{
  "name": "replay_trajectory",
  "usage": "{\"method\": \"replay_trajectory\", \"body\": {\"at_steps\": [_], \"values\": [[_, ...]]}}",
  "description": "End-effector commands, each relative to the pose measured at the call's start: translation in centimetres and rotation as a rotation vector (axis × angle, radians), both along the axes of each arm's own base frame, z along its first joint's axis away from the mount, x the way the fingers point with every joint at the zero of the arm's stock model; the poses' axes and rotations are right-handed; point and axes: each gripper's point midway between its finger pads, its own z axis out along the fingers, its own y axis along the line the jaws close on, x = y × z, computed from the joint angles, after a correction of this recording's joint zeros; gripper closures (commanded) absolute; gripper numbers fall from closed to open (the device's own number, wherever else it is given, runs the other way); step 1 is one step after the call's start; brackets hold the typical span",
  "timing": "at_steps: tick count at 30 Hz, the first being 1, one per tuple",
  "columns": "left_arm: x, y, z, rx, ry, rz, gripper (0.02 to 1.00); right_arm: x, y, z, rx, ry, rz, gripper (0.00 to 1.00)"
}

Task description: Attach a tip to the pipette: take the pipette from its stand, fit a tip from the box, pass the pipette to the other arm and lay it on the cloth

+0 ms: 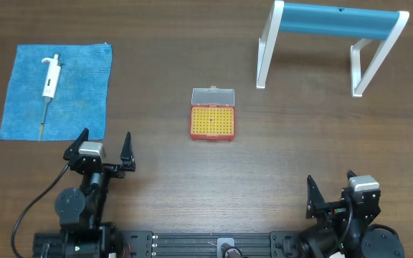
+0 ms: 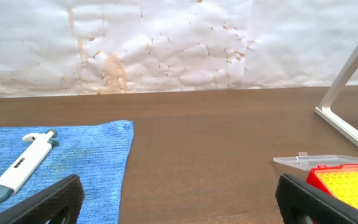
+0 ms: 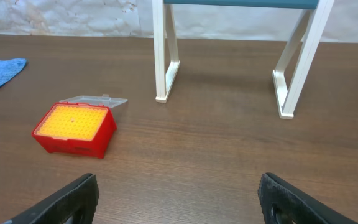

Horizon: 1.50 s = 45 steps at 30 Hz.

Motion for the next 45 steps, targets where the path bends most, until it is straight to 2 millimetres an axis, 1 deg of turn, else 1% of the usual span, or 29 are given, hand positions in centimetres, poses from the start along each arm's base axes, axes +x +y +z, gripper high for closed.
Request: {"method": "replay_trajectory", "body": {"at_steps": [1,10,13,14,16,17,19,21,22,24,25,27,29,32,45], "values": [[0.0,0.2,-0.1,-0.015,-0.001,0.011,0.023,0.1,-0.2,0.0,0.01,0.0,-0.018,0.165],[0.0,0.2,-0.1,-0.015,-0.001,0.011,0.023,0.1,-0.2,0.0,0.011,0.0,-0.018,0.167],[0.0,0.2,-0.1,-0.015,-0.001,0.011,0.023,-0.2,-0.6,-0.7,-0.027,0.025,-0.026,0.165],[0.0,0.2,-0.1,-0.015,-0.001,0.011,0.023,-0.1,-0.8,-0.5,-0.022,0.018,-0.041,0.167],[0.0,0.2,-0.1,-0.015,-0.001,0.011,0.023,1.5,-1.6,0.9,0.014,-0.069,-0.142,0.167],[0.0,0.2,-0.1,-0.015,-0.001,0.011,0.023,3.2,-2.2,1.5,0.044,-0.138,-0.21,0.167],[0.0,0.2,-0.1,-0.015,-0.001,0.011,0.023,6.2,-2.2,1.2,0.09,-0.238,-0.229,0.165],[0.0,0.2,-0.1,-0.015,-0.002,0.011,0.023,8.8,-1.7,0.3,0.121,-0.367,-0.175,0.167],[0.0,0.2,-0.1,-0.015,-0.001,0.011,0.023,9.9,-1.7,-1.0,0.124,-0.417,-0.164,0.167],[0.0,0.2,-0.1,-0.015,-0.001,0.011,0.023,10.6,-1.8,-3.0,0.12,-0.42,-0.167,0.167],[0.0,0.2,-0.1,-0.015,-0.001,0.011,0.023,10.9,-1.9,-4.5,0.116,-0.394,-0.175,0.167],[0.0,0.2,-0.1,-0.015,-0.001,0.011,0.023,11.1,-2.0,-5.9,0.11,-0.365,-0.176,0.167],[0.0,0.2,-0.1,-0.015,-0.001,0.011,0.023,11.1,-1.8,-7.8,0.098,-0.291,-0.173,0.167],[0.0,0.2,-0.1,-0.015,-0.001,0.011,0.023,11.1,-1.4,-7.8,0.072,-0.294,-0.149,0.167],[0.0,0.2,-0.1,-0.015,-0.001,0.011,0.023,11.1,-1.4,-7.7,0.072,-0.294,-0.149,0.167]]}}
